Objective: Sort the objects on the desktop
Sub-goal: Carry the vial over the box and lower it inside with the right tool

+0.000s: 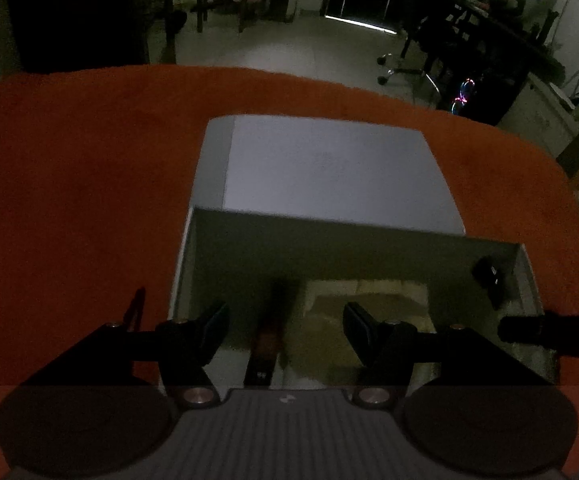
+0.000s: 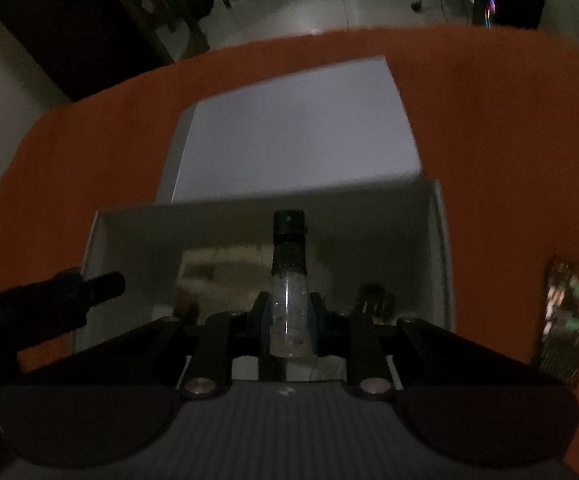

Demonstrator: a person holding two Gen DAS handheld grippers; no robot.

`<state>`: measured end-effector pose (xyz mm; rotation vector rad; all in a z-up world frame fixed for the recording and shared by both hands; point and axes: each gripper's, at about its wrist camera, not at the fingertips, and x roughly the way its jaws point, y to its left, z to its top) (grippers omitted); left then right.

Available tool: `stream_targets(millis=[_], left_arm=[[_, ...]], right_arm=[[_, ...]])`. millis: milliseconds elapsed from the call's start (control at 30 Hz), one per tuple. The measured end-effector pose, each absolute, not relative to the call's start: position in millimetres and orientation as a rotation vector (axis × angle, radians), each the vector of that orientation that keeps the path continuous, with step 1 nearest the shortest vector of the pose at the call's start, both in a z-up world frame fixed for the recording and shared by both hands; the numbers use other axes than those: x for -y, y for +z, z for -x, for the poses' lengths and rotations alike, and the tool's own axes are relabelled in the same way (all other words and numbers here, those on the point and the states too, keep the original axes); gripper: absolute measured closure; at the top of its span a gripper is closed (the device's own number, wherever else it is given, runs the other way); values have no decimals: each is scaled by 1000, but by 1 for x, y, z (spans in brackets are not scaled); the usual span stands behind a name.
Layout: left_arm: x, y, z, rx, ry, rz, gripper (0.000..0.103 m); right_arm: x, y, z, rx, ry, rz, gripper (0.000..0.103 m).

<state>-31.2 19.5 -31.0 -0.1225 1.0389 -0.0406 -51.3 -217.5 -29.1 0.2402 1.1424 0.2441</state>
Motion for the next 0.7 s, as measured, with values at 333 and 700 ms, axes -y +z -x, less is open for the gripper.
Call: stream_targets(millis=[333,700], left_arm=[[-22,-60,43,-1054,-96,129,38],[-16,-65,42,-1055,-129,111,38]], right_arm=[[216,-77,62,-1204,189,-247,82],[215,-123,65,-1289,106,-149,82]])
